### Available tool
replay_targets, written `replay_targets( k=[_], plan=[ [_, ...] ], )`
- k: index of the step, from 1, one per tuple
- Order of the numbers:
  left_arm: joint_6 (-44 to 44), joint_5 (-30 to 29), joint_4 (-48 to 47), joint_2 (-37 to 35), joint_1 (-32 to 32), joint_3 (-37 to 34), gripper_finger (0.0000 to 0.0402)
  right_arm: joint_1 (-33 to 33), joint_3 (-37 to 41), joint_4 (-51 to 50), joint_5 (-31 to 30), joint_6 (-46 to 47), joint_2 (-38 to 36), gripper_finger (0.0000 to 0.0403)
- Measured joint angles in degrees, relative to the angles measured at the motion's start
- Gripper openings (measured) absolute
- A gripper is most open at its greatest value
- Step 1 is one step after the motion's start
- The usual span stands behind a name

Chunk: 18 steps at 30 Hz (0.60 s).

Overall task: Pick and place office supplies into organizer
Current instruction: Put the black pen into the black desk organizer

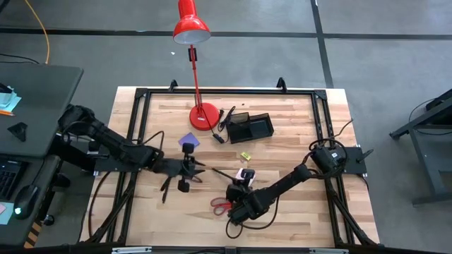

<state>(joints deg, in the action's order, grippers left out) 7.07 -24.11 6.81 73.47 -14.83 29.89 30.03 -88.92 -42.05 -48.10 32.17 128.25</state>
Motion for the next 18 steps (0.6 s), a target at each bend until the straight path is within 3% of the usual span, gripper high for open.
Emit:
replay_targets(
  k=[7, 13, 18],
  plan=[
    [-0.37, 19.20, -0.21, 1.03, 7.04, 1.44, 0.0181, 0.34, -0.05, -1.07, -0.79, -2.74, 0.00, 0.0002],
    [3.76, 21.57, -0.40, 6.05, 9.60, 1.31, 0.0211, 0.31, -0.11, -1.61, -0.26, -5.39, -0.10, 0.0001],
    [9.07, 22.24, 3.84, 8.31, 10.81, 1.28, 0.0216, 1.18, -0.11, -2.26, -2.48, -6.28, -2.97, 0.0027]
  ],
)
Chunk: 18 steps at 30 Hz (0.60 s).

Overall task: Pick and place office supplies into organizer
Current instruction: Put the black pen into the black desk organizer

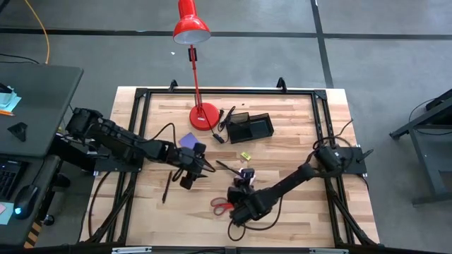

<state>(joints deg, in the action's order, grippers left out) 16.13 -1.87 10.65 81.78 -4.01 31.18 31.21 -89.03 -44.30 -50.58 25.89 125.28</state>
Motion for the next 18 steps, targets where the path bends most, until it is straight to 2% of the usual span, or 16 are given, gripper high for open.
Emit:
replay_targets(
  k=[4, 11, 16, 18],
  plan=[
    [3.55, 2.49, -1.33, 0.25, 1.54, 1.18, 0.0209, 1.34, -0.07, -3.00, -0.51, 4.55, -4.49, 0.0070],
    [6.60, 11.85, -7.53, 1.01, 4.12, 7.90, 0.0197, 5.79, -0.13, -13.43, -8.66, 18.84, -10.09, 0.0147],
    [9.02, 22.09, -7.61, 6.23, 6.83, 12.59, 0.0183, 8.28, -0.13, -18.70, -10.49, 26.67, -10.29, 0.0173],
    [9.72, 23.00, -8.15, 9.28, 7.44, 14.83, 0.0175, 8.86, -0.13, -19.87, -10.48, 29.32, -10.18, 0.0176]
  ],
)
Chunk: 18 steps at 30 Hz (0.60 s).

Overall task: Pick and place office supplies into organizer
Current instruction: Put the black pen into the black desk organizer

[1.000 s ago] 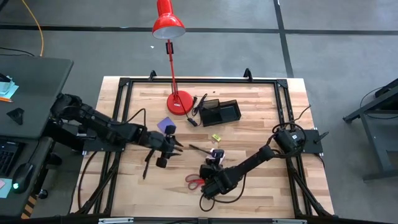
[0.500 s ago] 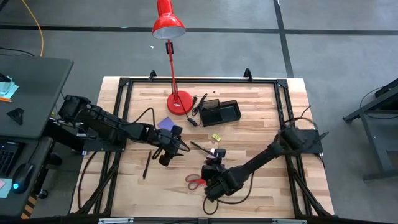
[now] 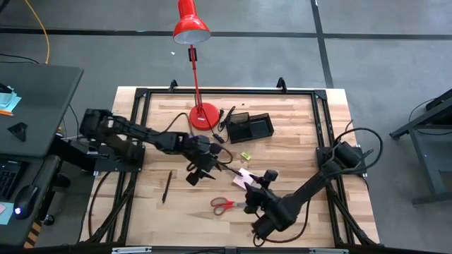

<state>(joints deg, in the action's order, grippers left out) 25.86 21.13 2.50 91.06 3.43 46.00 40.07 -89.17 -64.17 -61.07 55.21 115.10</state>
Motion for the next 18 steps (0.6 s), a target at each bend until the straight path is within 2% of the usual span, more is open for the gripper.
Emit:
replay_targets(
  k=[8, 12, 14, 16, 18],
  plan=[
    [1.14, -4.12, -7.77, 10.94, 0.86, 10.56, 0.0149, 3.08, 0.00, -8.14, 0.90, 8.57, 0.07, 0.0177],
    [1.34, -3.36, -8.13, 14.43, 0.74, 12.76, 0.0147, 6.29, 3.81, -8.01, -7.96, 16.30, 0.03, 0.0176],
    [1.28, -2.38, -6.37, 14.76, 0.68, 12.90, 0.0147, 7.84, 7.86, -7.84, -9.69, 22.63, -0.04, 0.0174],
    [0.76, -1.75, -6.09, 14.73, 0.68, 12.81, 0.0146, 9.00, 11.84, -3.90, -10.83, 26.81, -0.28, 0.0171],
    [0.28, -1.78, -5.37, 14.62, 0.71, 12.80, 0.0145, 10.33, 14.79, 2.24, -12.94, 26.91, -0.99, 0.0168]
  ],
)
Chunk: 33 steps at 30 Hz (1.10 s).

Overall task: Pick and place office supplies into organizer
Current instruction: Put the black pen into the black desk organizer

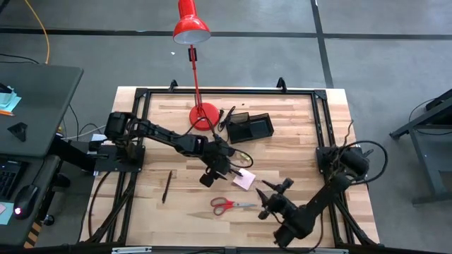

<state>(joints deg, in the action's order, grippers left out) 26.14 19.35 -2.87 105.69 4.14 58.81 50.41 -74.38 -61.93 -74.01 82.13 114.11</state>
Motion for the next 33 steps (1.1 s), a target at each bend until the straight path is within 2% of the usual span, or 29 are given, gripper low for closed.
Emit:
replay_targets(
  k=[5, 9, 12, 15, 18, 19, 20, 24, 28, 30, 33],
  plan=[
    [-0.88, -0.86, 0.42, -0.09, 0.02, 0.55, 0.0145, 4.34, 5.53, 14.79, -5.29, -5.14, -4.48, 0.0165],
    [-0.87, -0.89, 0.48, -0.10, 0.02, 0.55, 0.0145, 7.23, 9.15, 34.35, -5.65, -19.23, -6.00, 0.0163],
    [-0.86, -0.94, 0.44, -0.51, 0.02, 0.52, 0.0145, 8.05, 10.82, 51.29, -2.45, -33.24, -6.23, 0.0156],
    [-0.73, -0.94, 2.24, -0.70, 0.02, 0.59, 0.0145, 5.99, 14.36, 76.66, 6.27, -54.86, -6.23, 0.0143],
    [-0.84, -1.00, 2.80, -0.95, 0.02, 0.57, 0.0145, 2.89, 20.40, 105.84, 25.44, -78.24, -6.22, 0.0130],
    [-0.86, -1.05, 2.69, -1.17, 0.02, 0.57, 0.0145, 1.99, 22.57, 112.34, 31.07, -83.24, -6.67, 0.0127],
    [-0.86, -1.11, 2.73, -1.24, 0.02, 0.59, 0.0145, 1.30, 25.18, 115.53, 33.37, -86.34, -7.81, 0.0124],
    [-0.04, -1.91, 1.26, -1.35, 0.02, 0.52, 0.0145, 0.80, 38.07, 123.07, 26.47, -81.78, -13.25, 0.0119],
    [0.53, -4.62, -0.61, -1.53, 0.02, 0.55, 0.0145, -0.18, 49.61, 143.98, 31.13, -84.80, -15.82, 0.0119],
    [0.77, -4.80, -0.74, -1.53, 0.02, 0.55, 0.0145, -1.00, 53.48, 151.18, 33.00, -86.71, -16.07, 0.0119],
    [1.35, -4.29, -0.69, -1.53, 0.01, 0.55, 0.0145, -2.34, 56.30, 151.00, 33.80, -87.07, -17.86, 0.0119]
  ],
)
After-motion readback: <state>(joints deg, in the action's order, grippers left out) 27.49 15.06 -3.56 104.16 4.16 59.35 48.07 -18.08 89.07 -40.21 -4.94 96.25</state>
